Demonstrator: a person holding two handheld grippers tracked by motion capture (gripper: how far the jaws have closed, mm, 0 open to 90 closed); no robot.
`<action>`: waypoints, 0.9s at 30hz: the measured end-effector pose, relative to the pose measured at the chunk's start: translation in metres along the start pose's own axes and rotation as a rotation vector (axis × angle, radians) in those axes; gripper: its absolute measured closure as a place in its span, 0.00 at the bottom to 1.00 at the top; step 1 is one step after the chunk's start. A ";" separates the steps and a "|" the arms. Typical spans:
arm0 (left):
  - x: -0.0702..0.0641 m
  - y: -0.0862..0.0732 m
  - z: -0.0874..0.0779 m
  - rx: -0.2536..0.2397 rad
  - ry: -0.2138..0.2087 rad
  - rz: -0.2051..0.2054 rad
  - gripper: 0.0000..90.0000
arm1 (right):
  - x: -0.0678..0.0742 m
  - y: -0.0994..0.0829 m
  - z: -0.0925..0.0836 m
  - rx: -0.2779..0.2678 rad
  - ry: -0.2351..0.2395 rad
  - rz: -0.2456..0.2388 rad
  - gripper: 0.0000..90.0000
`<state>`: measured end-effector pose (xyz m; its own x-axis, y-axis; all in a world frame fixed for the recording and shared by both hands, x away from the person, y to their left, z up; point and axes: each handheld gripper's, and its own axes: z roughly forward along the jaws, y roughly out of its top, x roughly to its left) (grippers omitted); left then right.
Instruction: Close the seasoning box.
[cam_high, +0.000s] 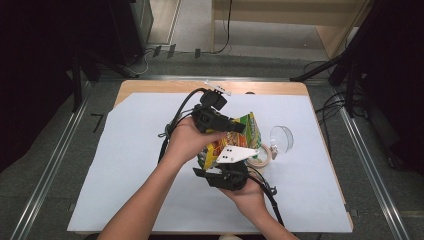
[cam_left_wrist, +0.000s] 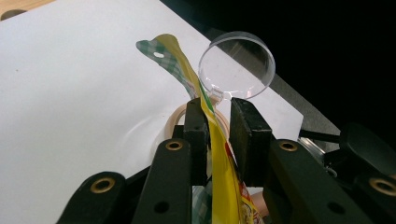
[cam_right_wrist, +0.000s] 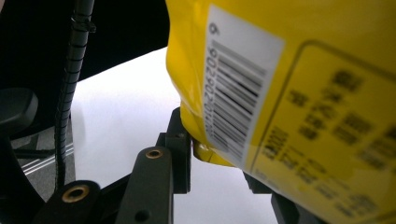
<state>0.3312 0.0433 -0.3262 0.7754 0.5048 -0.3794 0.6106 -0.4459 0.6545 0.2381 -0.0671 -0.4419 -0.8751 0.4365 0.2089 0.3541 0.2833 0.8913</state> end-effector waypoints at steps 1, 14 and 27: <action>0.000 0.000 0.000 0.000 0.000 0.001 0.86 | 0.000 0.000 0.000 0.000 0.000 -0.001 0.77; 0.002 -0.002 -0.003 -0.003 0.004 -0.002 0.86 | 0.002 0.001 0.002 0.002 0.001 -0.008 0.76; 0.002 -0.003 -0.005 -0.009 0.006 -0.002 0.86 | 0.002 0.002 0.003 0.004 -0.004 -0.023 0.76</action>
<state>0.3302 0.0497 -0.3255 0.7729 0.5103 -0.3771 0.6109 -0.4377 0.6597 0.2375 -0.0632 -0.4406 -0.8819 0.4330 0.1866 0.3349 0.2966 0.8943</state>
